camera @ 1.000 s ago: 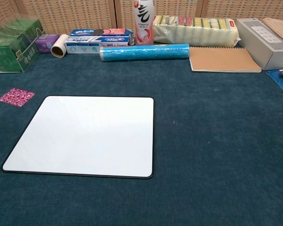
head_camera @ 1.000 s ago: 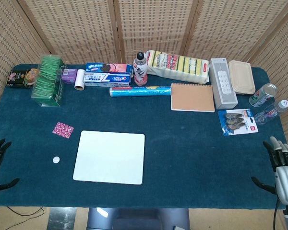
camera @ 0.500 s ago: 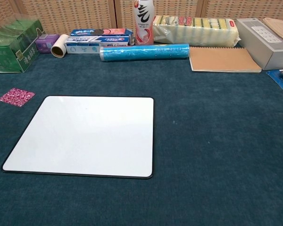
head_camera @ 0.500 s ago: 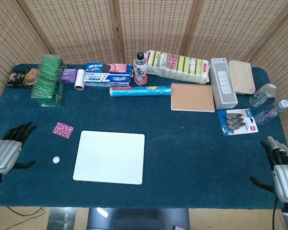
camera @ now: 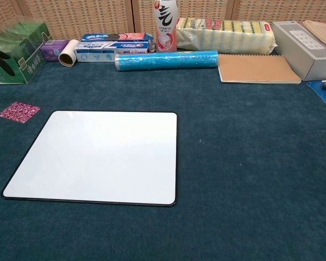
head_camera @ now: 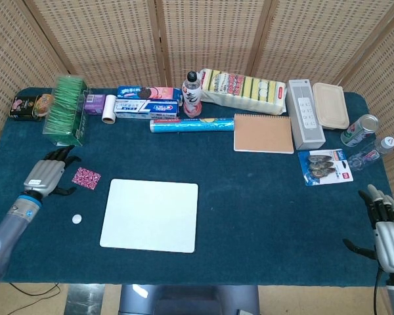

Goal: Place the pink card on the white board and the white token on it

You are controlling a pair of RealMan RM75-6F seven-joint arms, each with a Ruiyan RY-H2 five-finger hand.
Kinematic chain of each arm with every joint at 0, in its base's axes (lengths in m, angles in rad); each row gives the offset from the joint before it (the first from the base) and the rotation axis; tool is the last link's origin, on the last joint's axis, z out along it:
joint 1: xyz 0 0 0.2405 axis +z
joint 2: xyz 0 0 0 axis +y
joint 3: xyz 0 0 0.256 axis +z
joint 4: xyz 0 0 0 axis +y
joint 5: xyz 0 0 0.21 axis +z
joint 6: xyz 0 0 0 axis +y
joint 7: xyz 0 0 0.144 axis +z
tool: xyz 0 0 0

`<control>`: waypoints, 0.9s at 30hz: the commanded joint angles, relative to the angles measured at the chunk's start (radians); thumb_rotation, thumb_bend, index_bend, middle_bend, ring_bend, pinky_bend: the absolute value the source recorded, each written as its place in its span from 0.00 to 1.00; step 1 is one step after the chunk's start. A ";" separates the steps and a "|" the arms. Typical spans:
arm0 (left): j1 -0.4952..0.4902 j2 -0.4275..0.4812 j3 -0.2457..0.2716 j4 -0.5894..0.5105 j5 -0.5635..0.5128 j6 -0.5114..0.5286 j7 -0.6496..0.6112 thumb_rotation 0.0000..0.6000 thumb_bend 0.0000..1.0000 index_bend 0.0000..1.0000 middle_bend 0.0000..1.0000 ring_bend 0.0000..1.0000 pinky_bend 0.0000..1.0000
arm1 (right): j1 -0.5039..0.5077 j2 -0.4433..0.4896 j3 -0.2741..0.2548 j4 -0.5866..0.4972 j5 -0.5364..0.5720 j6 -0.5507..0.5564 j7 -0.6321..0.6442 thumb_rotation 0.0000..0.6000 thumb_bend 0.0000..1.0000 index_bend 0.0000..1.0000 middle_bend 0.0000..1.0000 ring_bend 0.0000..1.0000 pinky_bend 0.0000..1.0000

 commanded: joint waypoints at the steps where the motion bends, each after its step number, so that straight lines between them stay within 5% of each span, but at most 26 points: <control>1: -0.040 -0.064 -0.002 0.069 -0.028 -0.034 0.028 1.00 0.21 0.22 0.00 0.00 0.07 | 0.002 -0.003 -0.001 0.001 0.002 -0.005 -0.005 1.00 0.00 0.02 0.00 0.00 0.00; 13: -0.084 -0.188 0.023 0.185 -0.072 -0.067 0.104 1.00 0.21 0.22 0.00 0.00 0.07 | 0.008 -0.010 0.005 0.008 0.022 -0.020 -0.010 1.00 0.00 0.02 0.00 0.00 0.00; 27: -0.076 -0.161 0.041 0.190 -0.069 -0.065 0.075 1.00 0.21 0.22 0.00 0.00 0.07 | 0.008 -0.009 0.006 0.008 0.027 -0.021 -0.010 1.00 0.00 0.02 0.00 0.00 0.00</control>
